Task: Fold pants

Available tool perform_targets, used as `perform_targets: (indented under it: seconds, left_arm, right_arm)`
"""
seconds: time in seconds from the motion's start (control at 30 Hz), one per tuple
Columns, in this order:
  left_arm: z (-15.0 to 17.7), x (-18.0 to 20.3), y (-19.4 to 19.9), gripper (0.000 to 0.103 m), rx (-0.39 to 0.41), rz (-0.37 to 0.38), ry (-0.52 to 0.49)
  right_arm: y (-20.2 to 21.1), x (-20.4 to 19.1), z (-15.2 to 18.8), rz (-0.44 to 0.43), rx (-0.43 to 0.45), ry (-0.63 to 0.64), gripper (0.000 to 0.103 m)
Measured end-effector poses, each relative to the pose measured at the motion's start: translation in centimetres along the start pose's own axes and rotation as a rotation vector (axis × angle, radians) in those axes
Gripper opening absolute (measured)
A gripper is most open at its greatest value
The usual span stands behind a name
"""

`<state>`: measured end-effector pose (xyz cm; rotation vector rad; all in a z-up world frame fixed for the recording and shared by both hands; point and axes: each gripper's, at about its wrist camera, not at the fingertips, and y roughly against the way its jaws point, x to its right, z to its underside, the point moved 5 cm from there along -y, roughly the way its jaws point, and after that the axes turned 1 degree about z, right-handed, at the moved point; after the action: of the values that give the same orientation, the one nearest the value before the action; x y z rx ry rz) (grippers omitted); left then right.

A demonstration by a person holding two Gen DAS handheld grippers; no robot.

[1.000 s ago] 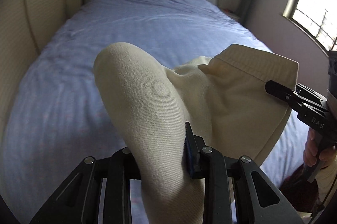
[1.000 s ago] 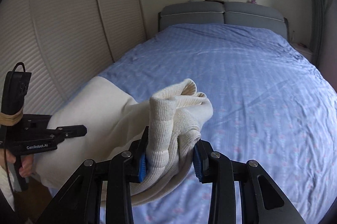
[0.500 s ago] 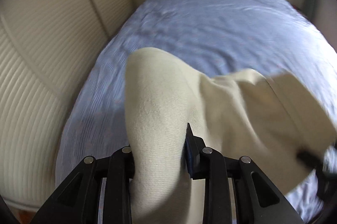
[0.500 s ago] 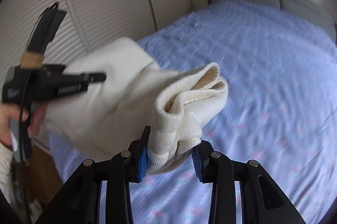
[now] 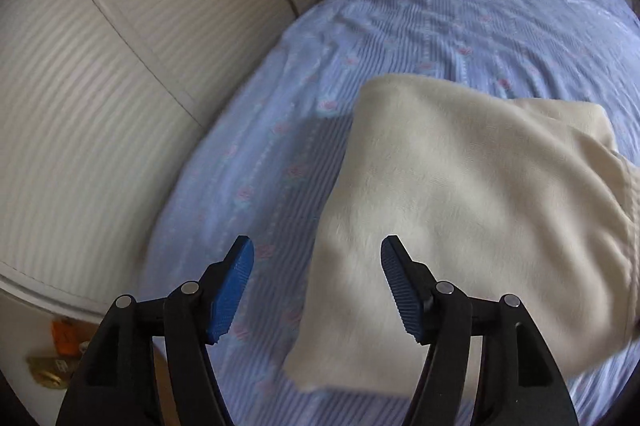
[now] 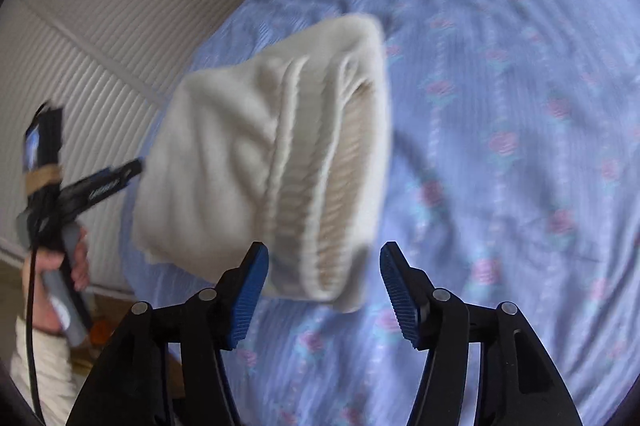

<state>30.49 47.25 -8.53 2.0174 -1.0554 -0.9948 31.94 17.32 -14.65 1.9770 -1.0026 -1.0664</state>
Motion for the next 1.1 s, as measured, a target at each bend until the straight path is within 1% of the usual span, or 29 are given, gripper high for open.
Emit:
perform_targets:
  seconds: [0.07,0.13,0.2,0.27,0.3,0.33,0.4,0.47,0.53,0.6,0.67,0.77,0.83,0.93,1.1]
  left_arm:
    - [1.1,0.4,2.4,0.069,0.049,0.0,-0.031]
    - [2.3,1.6,5.2,0.07,0.091,0.054,-0.057]
    - [2.7,2.6,7.1,0.07,0.11,0.098,-0.057]
    - [3.4,3.9,10.0,0.073,0.142,0.157,-0.05]
    - [3.9,4.8,11.7,0.079,0.17,0.182,-0.049]
    - [4.1,5.6,13.0,0.084,0.198,0.2,-0.051]
    - [4.7,7.5,16.0,0.088,0.252,0.223,-0.069]
    - [5.6,9.6,19.1,0.09,0.293,0.226,-0.103]
    - [6.2,12.1,21.9,0.095,0.343,0.234,-0.143]
    - [7.1,14.4,24.6,0.098,0.394,0.245,-0.183]
    - [7.7,16.8,27.0,0.1,0.446,0.264,-0.218]
    - [9.5,19.9,30.6,0.102,0.519,0.277,-0.278]
    - [10.7,21.6,32.4,0.103,0.551,0.278,-0.302]
    - [12.4,23.7,34.3,0.103,0.565,0.314,-0.315]
    - [14.8,25.3,36.4,0.103,0.538,0.384,-0.289]
  right_arm:
    - [2.3,0.9,-0.3,0.027,0.066,0.022,0.06]
    - [4.8,1.8,-0.3,0.05,0.122,0.052,0.06]
    - [7.9,2.6,0.0,0.072,0.179,0.087,0.06]
    - [11.0,3.4,0.0,0.119,0.233,0.14,0.068]
    - [12.4,3.7,-0.1,0.159,0.26,0.164,0.077]
    - [14.1,4.2,0.4,0.199,0.291,0.185,0.083]
    - [16.9,5.6,-0.2,0.254,0.351,0.212,0.088]
    - [19.4,6.6,-0.1,0.317,0.392,0.221,0.09]
    - [21.8,7.5,1.0,0.367,0.41,0.221,0.092]
    - [23.6,8.3,2.1,0.386,0.434,0.215,0.092]
    - [25.6,9.5,3.6,0.397,0.455,0.198,0.092]
    - [27.5,10.9,5.6,0.403,0.475,0.177,0.092]
    - [28.9,11.7,7.0,0.41,0.488,0.166,0.092]
    - [30.8,13.1,9.2,0.411,0.508,0.131,0.092]
    - [32.7,15.1,12.1,0.426,0.521,0.082,0.092]
